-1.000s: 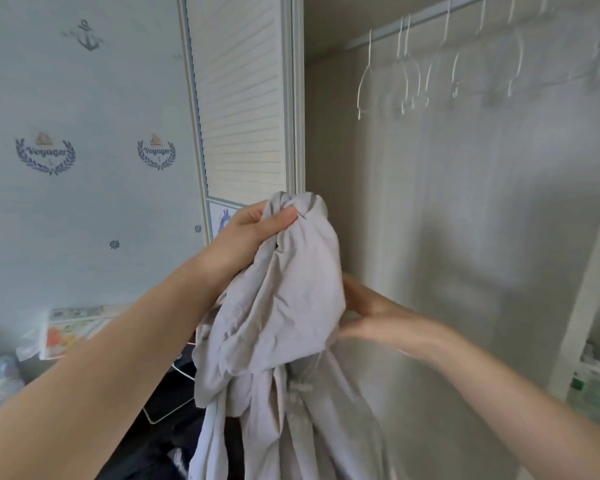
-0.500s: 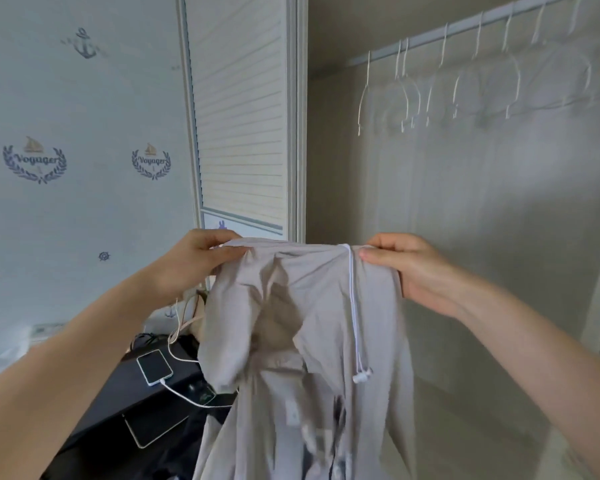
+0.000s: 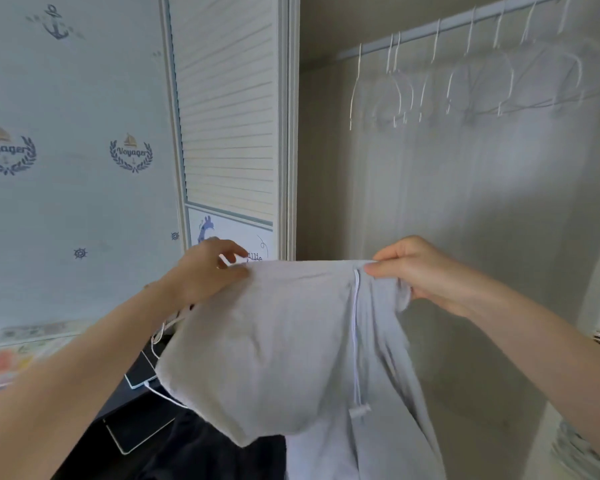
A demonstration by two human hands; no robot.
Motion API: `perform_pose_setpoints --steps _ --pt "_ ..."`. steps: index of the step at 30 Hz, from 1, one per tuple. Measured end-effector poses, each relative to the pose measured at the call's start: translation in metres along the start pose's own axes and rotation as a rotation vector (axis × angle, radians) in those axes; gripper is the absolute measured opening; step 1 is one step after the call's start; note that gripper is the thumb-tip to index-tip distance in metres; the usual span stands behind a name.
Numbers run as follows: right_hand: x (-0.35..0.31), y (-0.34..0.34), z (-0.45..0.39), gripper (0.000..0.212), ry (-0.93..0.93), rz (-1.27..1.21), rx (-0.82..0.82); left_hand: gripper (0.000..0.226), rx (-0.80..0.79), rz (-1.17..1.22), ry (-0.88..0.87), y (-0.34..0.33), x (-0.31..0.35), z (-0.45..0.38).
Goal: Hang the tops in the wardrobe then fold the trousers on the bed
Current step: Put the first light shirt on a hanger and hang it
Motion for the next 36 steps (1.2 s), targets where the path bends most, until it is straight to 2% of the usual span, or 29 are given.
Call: perform_pose_setpoints --steps 2,3,5,6,7,8,10,11,13,15,18,20,21,23,25,26,27,29,31,33,34,36 --pt "-0.007 -0.001 0.001 0.013 0.031 -0.084 0.091 0.017 0.083 -0.03 0.019 -0.012 0.013 0.004" --pt "-0.013 -0.002 0.001 0.016 0.055 -0.103 0.117 0.013 0.062 0.116 0.013 -0.02 0.024 0.009" --pt "-0.029 -0.006 0.004 0.02 0.11 -0.119 0.178 0.021 -0.203 0.498 -0.012 -0.048 0.056 0.024" --pt "-0.037 -0.007 0.004 0.017 0.136 -0.114 0.217 0.029 -0.371 0.593 -0.019 -0.062 0.075 0.036" --pt "-0.046 -0.008 0.004 0.015 0.165 -0.091 0.253 0.035 -0.476 0.581 -0.042 -0.073 0.093 0.045" --pt "-0.054 -0.011 0.003 0.014 0.19 -0.069 0.282 0.041 -0.49 0.514 -0.071 -0.082 0.103 0.047" --pt "-0.067 -0.019 0.002 0.014 0.231 -0.056 0.304 0.06 -0.379 0.378 -0.084 -0.09 0.113 0.043" --pt "-0.073 -0.022 0.002 0.013 0.251 -0.05 0.308 0.066 -0.317 0.371 -0.085 -0.091 0.114 0.038" --pt "-0.081 -0.026 0.003 0.011 0.287 -0.054 0.302 0.061 -0.203 0.504 -0.09 -0.086 0.112 0.03" --pt "-0.083 -0.024 0.007 0.009 0.307 -0.111 0.241 0.046 -0.176 0.678 -0.071 -0.082 0.106 0.024" --pt "-0.067 -0.011 0.011 0.014 0.307 -0.229 0.174 0.023 -0.266 0.855 -0.005 -0.081 0.094 0.02" --pt "-0.043 0.001 0.01 0.029 0.288 -0.184 0.169 0.016 -0.289 0.937 0.008 -0.073 0.088 0.019" --pt "-0.029 0.0 0.007 0.043 0.253 -0.12 0.095 0.016 -0.288 0.963 0.007 -0.067 0.086 0.019" --pt "0.005 -0.022 0.001 0.068 0.111 -0.023 -0.171 0.022 -0.304 1.026 -0.008 -0.057 0.085 0.017" --pt "0.031 -0.052 -0.001 0.07 0.022 -0.006 -0.399 0.028 -0.326 1.088 -0.035 -0.049 0.088 0.015" --pt "0.043 -0.061 -0.004 0.064 0.023 0.019 -0.424 0.03 -0.329 1.091 -0.048 -0.046 0.09 0.014" --pt "0.055 -0.063 -0.009 0.053 0.018 0.083 -0.377 0.031 -0.325 1.077 -0.055 -0.042 0.091 0.013" --pt "0.074 -0.045 -0.02 0.031 -0.053 0.184 -0.16 0.028 -0.264 0.969 -0.046 -0.033 0.085 0.009" --pt "0.08 -0.018 -0.019 0.023 -0.12 0.125 0.05 0.021 -0.135 0.831 0.018 -0.023 0.068 0.004" --pt "0.08 0.011 -0.013 0.017 -0.087 -0.142 0.198 0.017 -0.043 0.753 0.062 -0.017 0.047 0.001" --pt "0.076 0.022 -0.009 0.014 -0.058 -0.322 0.231 0.019 -0.029 0.72 0.064 -0.016 0.038 0.0" --pt "0.064 0.039 -0.001 0.021 -0.018 -0.579 0.231 0.028 -0.076 0.625 0.052 -0.02 0.032 0.003"
Point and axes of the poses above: each hand's wrist, its own z-axis away from the middle knuckle, its own y-axis out of the back of the hand, x = y × z, the point moved 6 cm from there along -z, towards the middle knuckle, and after that the axes turned 11 degrees about -x, right-handed, at the moved point
